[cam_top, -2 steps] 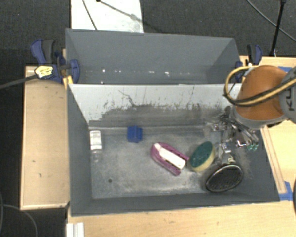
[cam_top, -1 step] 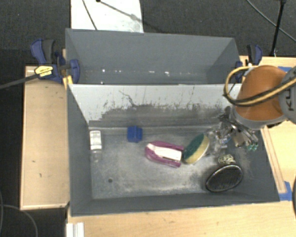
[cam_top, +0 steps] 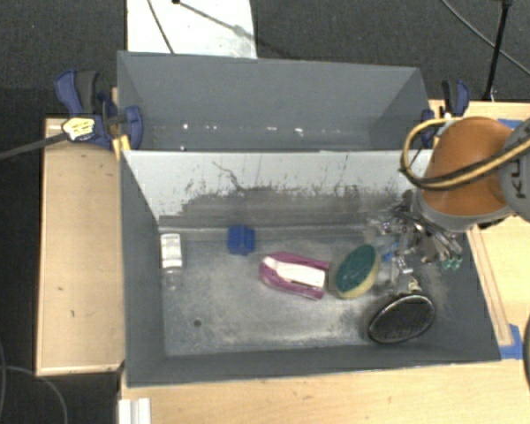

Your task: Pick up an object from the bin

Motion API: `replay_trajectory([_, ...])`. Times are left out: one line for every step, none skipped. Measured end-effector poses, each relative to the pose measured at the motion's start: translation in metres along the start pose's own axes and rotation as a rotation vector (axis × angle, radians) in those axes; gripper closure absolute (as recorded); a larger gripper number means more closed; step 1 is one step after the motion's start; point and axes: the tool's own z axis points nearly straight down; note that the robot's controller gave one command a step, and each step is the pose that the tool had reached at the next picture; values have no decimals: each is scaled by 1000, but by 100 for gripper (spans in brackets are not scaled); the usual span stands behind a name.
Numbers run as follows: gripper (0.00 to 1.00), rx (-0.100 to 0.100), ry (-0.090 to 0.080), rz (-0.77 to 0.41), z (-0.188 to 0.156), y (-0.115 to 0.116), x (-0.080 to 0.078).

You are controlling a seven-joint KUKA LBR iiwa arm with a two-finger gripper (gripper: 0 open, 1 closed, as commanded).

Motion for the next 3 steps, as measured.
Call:
replay_trajectory([100, 0, 0, 2, 0, 0, 0])
replay_trajectory([100, 4, -7, 33, -182, -7, 18])
replay_trajectory([0, 0, 2, 35, -177, -6, 19])
